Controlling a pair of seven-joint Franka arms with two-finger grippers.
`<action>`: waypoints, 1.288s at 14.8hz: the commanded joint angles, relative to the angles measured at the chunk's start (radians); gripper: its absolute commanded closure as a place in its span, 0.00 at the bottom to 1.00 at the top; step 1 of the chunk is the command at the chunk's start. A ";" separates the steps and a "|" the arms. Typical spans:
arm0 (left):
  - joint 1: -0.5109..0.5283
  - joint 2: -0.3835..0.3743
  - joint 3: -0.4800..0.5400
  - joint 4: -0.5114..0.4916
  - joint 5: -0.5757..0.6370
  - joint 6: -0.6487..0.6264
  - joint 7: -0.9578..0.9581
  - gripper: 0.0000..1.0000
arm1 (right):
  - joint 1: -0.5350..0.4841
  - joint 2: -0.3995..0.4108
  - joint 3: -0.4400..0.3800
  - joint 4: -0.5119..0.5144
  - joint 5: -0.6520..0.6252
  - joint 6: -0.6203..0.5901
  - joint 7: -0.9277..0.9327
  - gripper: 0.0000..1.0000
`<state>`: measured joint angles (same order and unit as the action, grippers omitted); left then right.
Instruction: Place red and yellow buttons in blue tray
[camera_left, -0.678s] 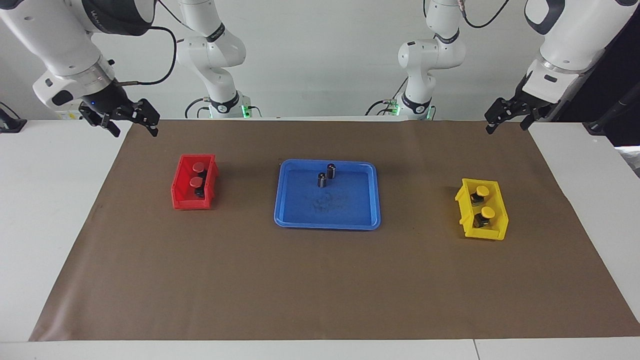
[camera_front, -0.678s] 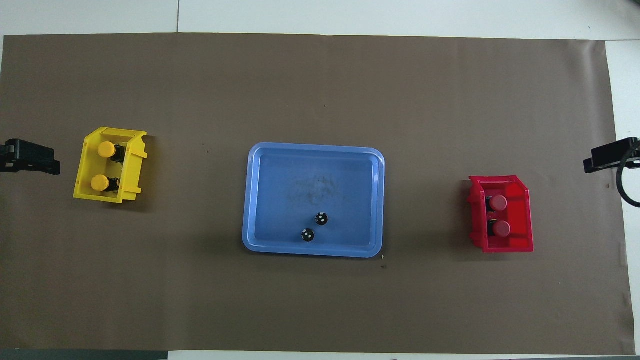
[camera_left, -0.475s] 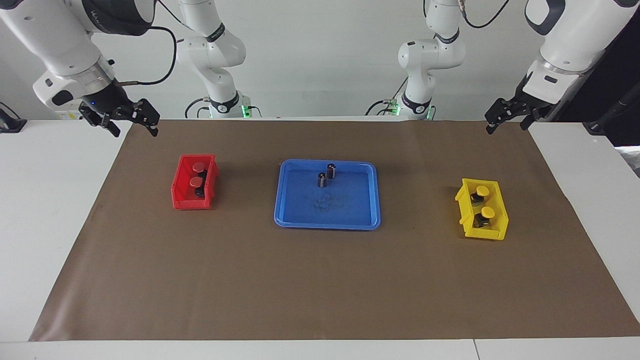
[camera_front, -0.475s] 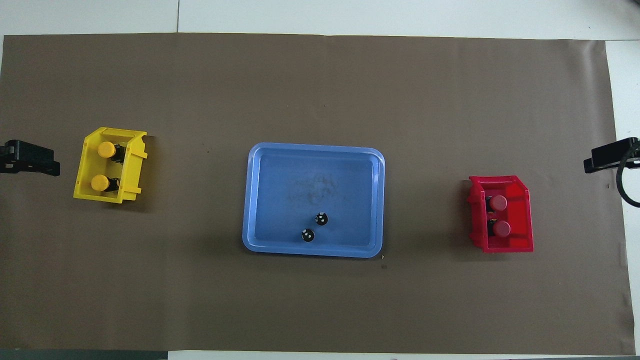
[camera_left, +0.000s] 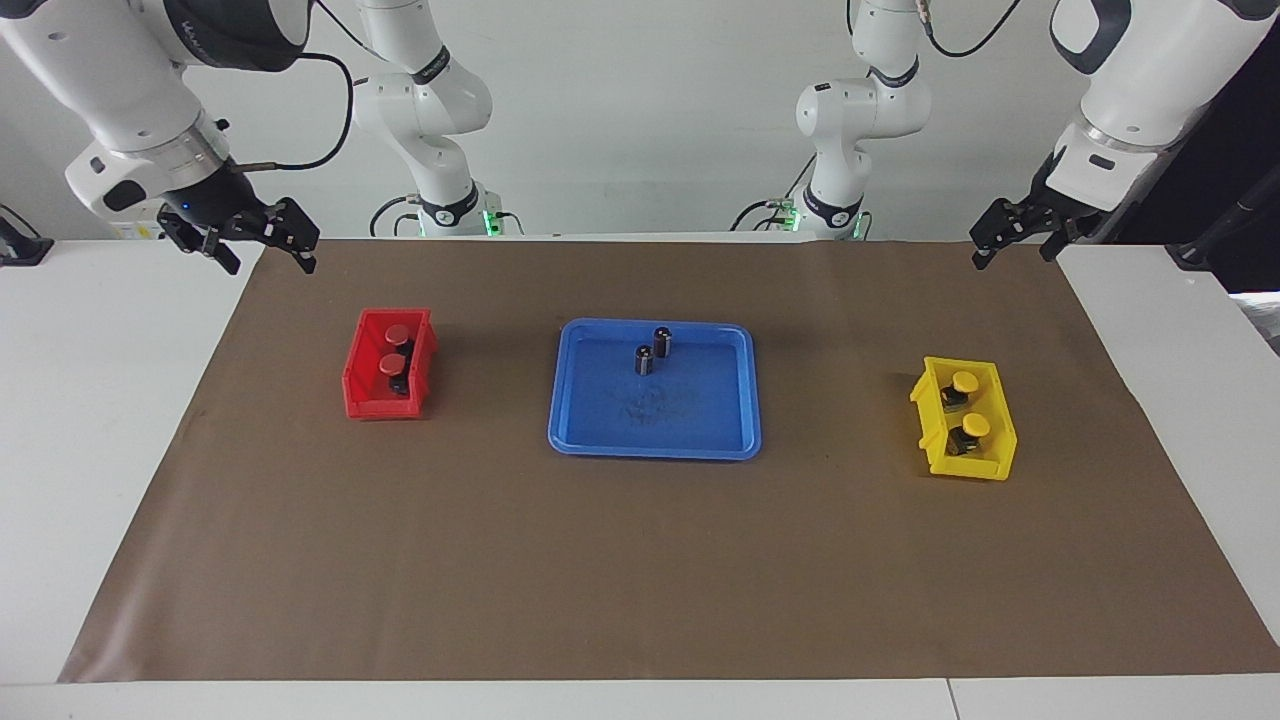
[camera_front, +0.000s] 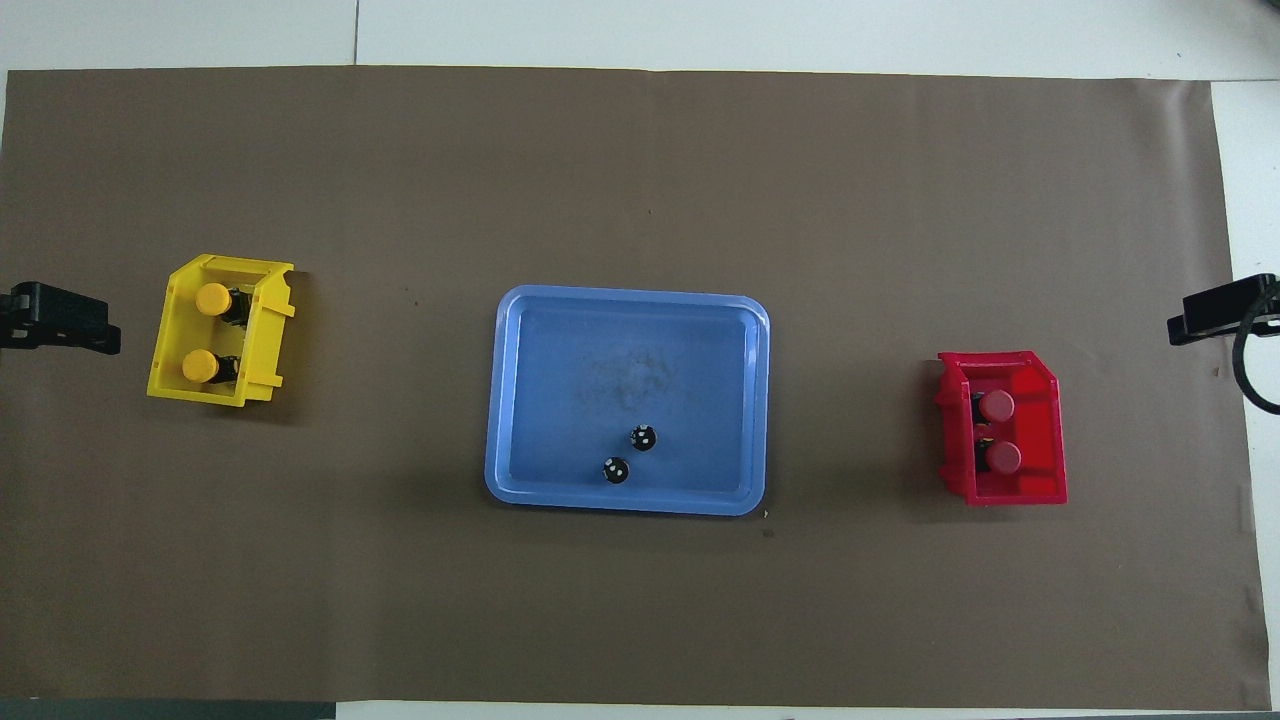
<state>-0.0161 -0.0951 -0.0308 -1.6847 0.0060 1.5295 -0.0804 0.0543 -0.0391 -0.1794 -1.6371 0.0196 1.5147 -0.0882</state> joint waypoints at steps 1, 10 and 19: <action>0.011 -0.020 -0.003 -0.021 -0.014 -0.005 -0.009 0.00 | -0.004 -0.019 0.008 -0.030 0.000 0.048 0.011 0.00; 0.011 -0.038 -0.004 -0.067 -0.014 0.044 0.007 0.00 | 0.042 0.054 0.011 -0.254 0.054 0.349 0.119 0.20; 0.031 -0.048 -0.003 -0.193 -0.014 0.228 0.008 0.02 | 0.070 0.016 0.011 -0.530 0.068 0.542 0.062 0.32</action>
<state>-0.0126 -0.1161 -0.0308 -1.7849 0.0060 1.6582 -0.0806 0.1237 0.0287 -0.1702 -2.0985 0.0725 2.0258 0.0097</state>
